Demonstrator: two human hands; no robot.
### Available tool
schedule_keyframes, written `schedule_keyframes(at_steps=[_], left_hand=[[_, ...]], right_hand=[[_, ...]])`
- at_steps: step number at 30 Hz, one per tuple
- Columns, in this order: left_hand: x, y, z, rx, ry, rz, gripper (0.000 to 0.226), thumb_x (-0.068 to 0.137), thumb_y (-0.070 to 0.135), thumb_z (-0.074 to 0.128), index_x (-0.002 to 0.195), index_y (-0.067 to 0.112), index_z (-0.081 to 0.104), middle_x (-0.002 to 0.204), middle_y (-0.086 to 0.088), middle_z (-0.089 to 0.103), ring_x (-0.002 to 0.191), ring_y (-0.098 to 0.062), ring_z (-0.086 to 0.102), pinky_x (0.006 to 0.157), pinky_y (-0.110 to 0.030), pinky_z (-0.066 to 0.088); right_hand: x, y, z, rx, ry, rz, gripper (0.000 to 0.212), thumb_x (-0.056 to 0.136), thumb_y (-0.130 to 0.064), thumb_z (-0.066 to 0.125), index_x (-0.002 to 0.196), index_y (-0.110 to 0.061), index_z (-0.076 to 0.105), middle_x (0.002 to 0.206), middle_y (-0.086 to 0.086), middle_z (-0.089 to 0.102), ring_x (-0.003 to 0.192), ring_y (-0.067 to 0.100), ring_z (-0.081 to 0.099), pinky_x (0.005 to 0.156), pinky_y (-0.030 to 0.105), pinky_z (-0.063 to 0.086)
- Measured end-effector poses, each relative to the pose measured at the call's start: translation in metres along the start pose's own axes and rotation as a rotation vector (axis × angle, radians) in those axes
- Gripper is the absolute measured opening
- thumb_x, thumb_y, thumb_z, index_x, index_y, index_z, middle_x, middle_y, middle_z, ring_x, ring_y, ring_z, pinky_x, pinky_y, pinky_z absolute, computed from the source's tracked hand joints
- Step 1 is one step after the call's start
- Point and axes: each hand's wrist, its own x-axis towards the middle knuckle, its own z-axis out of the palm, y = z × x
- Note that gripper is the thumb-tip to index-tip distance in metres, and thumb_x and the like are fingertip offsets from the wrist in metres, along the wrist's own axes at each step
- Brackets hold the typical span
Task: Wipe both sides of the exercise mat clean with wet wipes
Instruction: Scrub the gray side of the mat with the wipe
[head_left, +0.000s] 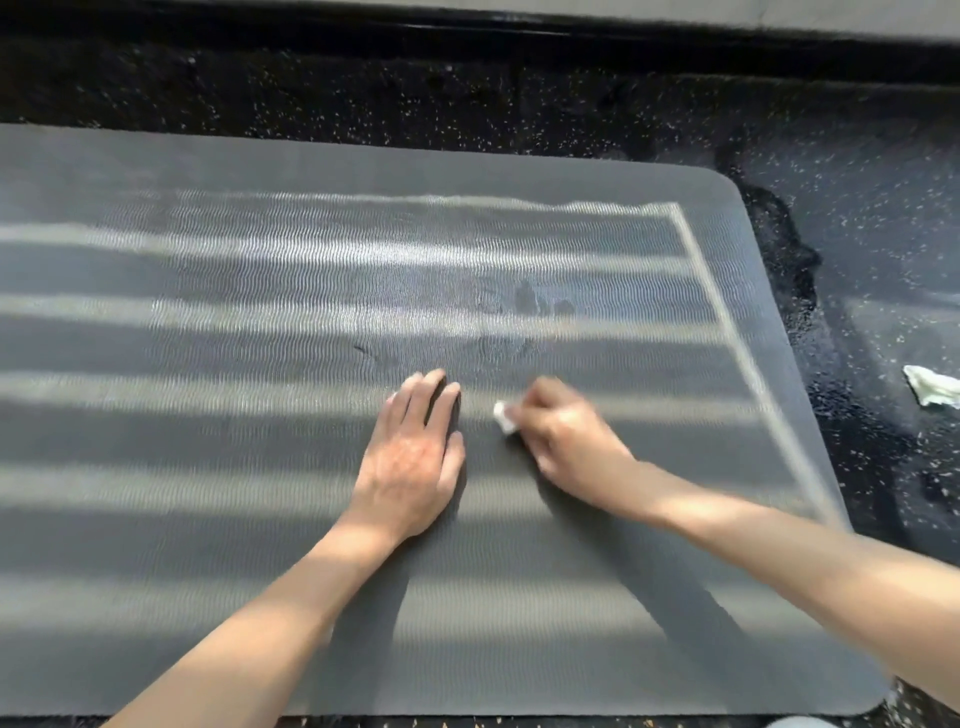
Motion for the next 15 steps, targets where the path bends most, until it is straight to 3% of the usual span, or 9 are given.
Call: schedule_keyframes(at_steps=[2, 4, 6, 8, 9, 12, 15], left_hand=[[0.02, -0.001, -0.003, -0.007, 0.005, -0.016, 0.051, 0.093, 0.028, 0.038, 0.132, -0.001, 0.052, 0.141, -0.02, 0.049, 0.131, -0.037, 0.043, 0.111, -0.045, 0.031], [0.043, -0.001, -0.006, -0.03, -0.001, -0.06, 0.056, 0.093, 0.031, 0.034, 0.135, -0.002, 0.051, 0.143, -0.022, 0.047, 0.133, -0.038, 0.042, 0.112, -0.047, 0.032], [0.063, 0.0, -0.007, -0.012, -0.025, -0.101, 0.06, 0.09, 0.031, 0.031, 0.138, -0.001, 0.049, 0.147, -0.021, 0.045, 0.137, -0.038, 0.04, 0.113, -0.048, 0.032], [0.078, -0.003, -0.006, 0.0, -0.014, -0.094, 0.062, 0.089, 0.031, 0.031, 0.138, -0.002, 0.049, 0.147, -0.022, 0.045, 0.137, -0.039, 0.04, 0.114, -0.048, 0.032], [0.085, -0.004, -0.006, -0.001, -0.01, -0.087, 0.062, 0.089, 0.031, 0.031, 0.138, -0.002, 0.049, 0.146, -0.022, 0.046, 0.137, -0.04, 0.041, 0.114, -0.048, 0.031], [0.103, -0.011, -0.008, 0.037, -0.001, -0.054, 0.06, 0.092, 0.032, 0.03, 0.138, -0.003, 0.048, 0.145, -0.022, 0.046, 0.135, -0.04, 0.042, 0.113, -0.048, 0.028], [0.126, -0.013, -0.012, 0.052, -0.01, -0.058, 0.059, 0.098, 0.031, 0.03, 0.146, -0.001, 0.037, 0.156, -0.019, 0.032, 0.143, -0.037, 0.029, 0.117, -0.043, 0.018]], right_hand=[[0.003, 0.004, -0.007, 0.012, -0.046, 0.0, 0.028, 0.095, -0.028, 0.047, 0.088, -0.012, 0.069, 0.08, 0.007, 0.051, 0.071, 0.026, 0.052, 0.06, 0.035, 0.042], [0.041, 0.027, -0.015, -0.051, 0.062, 0.058, 0.027, 0.093, -0.026, 0.046, 0.089, -0.012, 0.069, 0.084, 0.01, 0.054, 0.077, 0.03, 0.057, 0.066, 0.036, 0.047], [0.083, 0.058, -0.019, -0.097, 0.155, 0.271, 0.022, 0.094, -0.013, 0.048, 0.097, -0.006, 0.068, 0.087, 0.01, 0.052, 0.085, 0.035, 0.06, 0.069, 0.034, 0.047], [0.097, 0.066, -0.015, -0.136, 0.207, 0.469, 0.02, 0.093, -0.012, 0.047, 0.1, -0.006, 0.065, 0.082, -0.002, 0.043, 0.09, 0.033, 0.059, 0.067, 0.031, 0.04], [0.093, 0.059, -0.011, -0.14, 0.19, 0.417, 0.021, 0.092, -0.012, 0.047, 0.098, -0.007, 0.066, 0.08, -0.002, 0.043, 0.086, 0.034, 0.059, 0.065, 0.031, 0.04], [0.047, 0.026, -0.003, -0.028, 0.046, 0.028, 0.018, 0.089, -0.015, 0.052, 0.09, -0.008, 0.069, 0.077, 0.01, 0.05, 0.064, 0.032, 0.054, 0.056, 0.033, 0.044], [0.071, 0.044, -0.017, -0.068, -0.037, 0.031, 0.021, 0.093, -0.022, 0.052, 0.094, -0.013, 0.071, 0.082, 0.007, 0.048, 0.069, 0.025, 0.052, 0.059, 0.031, 0.04]])
